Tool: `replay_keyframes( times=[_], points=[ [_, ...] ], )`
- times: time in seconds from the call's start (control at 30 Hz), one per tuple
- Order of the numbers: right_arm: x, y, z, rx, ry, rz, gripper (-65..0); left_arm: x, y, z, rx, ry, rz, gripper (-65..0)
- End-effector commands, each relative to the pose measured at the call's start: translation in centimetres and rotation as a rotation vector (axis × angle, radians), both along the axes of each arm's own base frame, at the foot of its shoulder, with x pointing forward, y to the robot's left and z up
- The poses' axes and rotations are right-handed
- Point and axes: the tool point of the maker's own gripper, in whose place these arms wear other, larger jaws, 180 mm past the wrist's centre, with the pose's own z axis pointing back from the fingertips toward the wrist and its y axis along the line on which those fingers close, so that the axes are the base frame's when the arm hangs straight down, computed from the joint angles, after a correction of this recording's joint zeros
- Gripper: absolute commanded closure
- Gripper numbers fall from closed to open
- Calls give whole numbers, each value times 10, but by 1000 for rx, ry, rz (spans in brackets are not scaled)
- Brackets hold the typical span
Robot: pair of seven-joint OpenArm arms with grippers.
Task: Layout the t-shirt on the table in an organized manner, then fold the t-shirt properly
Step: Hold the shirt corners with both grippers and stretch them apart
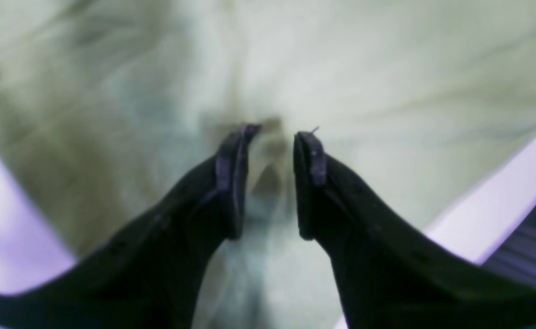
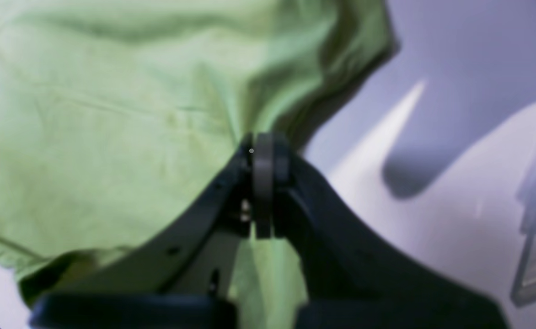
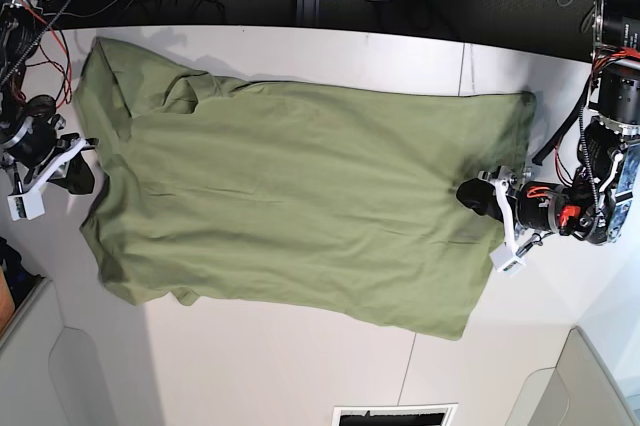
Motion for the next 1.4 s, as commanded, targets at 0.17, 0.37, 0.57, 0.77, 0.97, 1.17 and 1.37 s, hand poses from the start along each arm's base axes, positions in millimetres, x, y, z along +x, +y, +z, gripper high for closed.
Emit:
replay_keyframes(
  times=[0.17, 0.37, 0.57, 0.77, 0.97, 1.17, 1.37],
  points=[
    [-52, -1, 2, -11, 14, 40, 0, 3, 6, 46, -17, -89, -58, -185],
    [-105, -19, 7, -53, 67, 1, 0, -33, 14, 47, -26, -16, -103, -301],
    [-150, -29, -5, -32, 177, -35, -299, -76, 22, 27, -82, 109, -66, -305],
    [-162, -32, -16, -19, 219, -50, -306, -90, 42, 35, -178, 99, 68, -305],
    [-168, -36, -37, 40, 249, -98, -306, -103, 60, 32, -205, 89, 169, -305],
    [-157, -25, -48, 131, 225, -146, -306, -116, 68, 19, -175, 104, 204, -353],
    [-147, -14, -48, 161, 205, -143, -306, -114, 63, 2, -140, 80, 220, -392]
  ],
)
